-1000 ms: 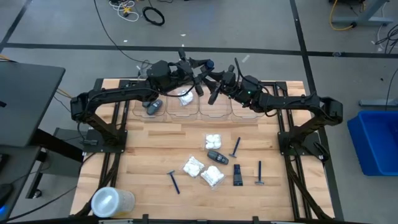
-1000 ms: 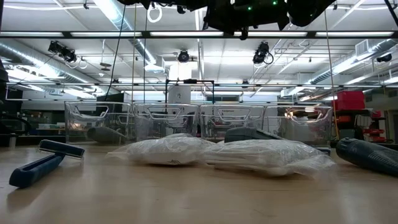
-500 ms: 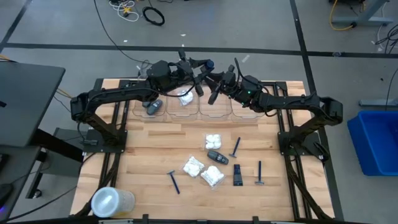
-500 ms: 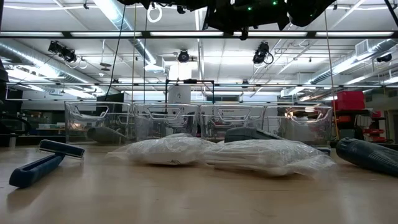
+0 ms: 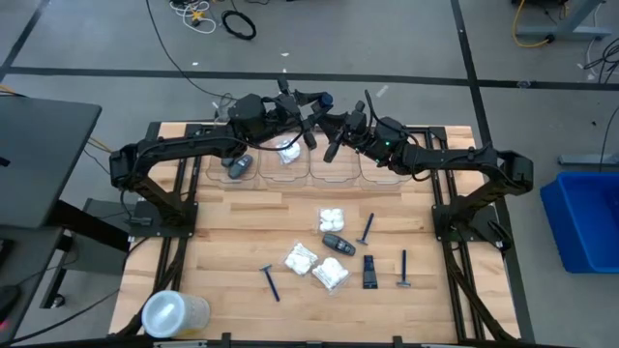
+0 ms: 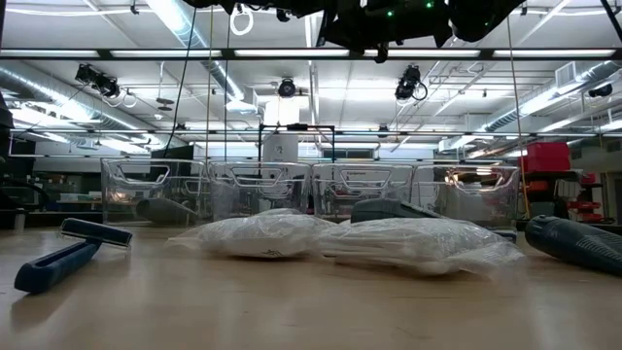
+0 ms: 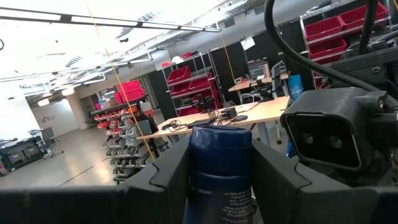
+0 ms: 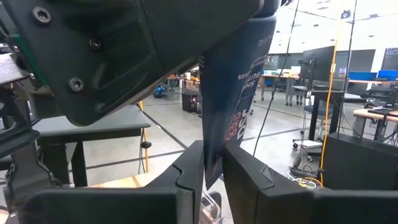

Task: Pick & Place Travel size toiletries
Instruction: Put the left blue shave cream into the middle right transparent bin

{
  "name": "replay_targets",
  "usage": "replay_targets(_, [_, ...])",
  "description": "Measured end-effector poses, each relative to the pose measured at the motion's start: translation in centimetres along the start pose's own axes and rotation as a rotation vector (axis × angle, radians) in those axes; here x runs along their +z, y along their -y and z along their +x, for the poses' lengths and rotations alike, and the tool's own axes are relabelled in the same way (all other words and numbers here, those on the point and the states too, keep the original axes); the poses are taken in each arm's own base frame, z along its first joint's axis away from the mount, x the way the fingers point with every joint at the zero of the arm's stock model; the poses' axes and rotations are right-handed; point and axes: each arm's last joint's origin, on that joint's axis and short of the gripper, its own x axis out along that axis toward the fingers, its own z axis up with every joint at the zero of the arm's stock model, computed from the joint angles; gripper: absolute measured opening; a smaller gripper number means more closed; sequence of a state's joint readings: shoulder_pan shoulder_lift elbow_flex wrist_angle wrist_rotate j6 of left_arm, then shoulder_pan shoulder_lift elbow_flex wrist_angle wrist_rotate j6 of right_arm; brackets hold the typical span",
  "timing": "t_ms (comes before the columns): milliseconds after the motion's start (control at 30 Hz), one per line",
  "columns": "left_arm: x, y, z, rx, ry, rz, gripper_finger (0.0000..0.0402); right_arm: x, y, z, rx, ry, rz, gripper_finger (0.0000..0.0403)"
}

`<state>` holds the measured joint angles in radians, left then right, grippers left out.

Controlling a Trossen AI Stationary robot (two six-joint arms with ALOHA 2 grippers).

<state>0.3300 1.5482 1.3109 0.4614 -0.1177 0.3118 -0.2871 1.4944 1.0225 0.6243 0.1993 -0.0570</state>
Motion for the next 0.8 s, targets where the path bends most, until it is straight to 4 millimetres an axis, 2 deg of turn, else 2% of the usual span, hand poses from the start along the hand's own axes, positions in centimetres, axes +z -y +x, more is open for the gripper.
replay_targets(800, [-0.03, 0.01, 0.01, -0.001, -0.002, 0.018, 0.0156, -0.04, 0.01, -0.01, 0.0, -0.006, -0.005, 0.0035])
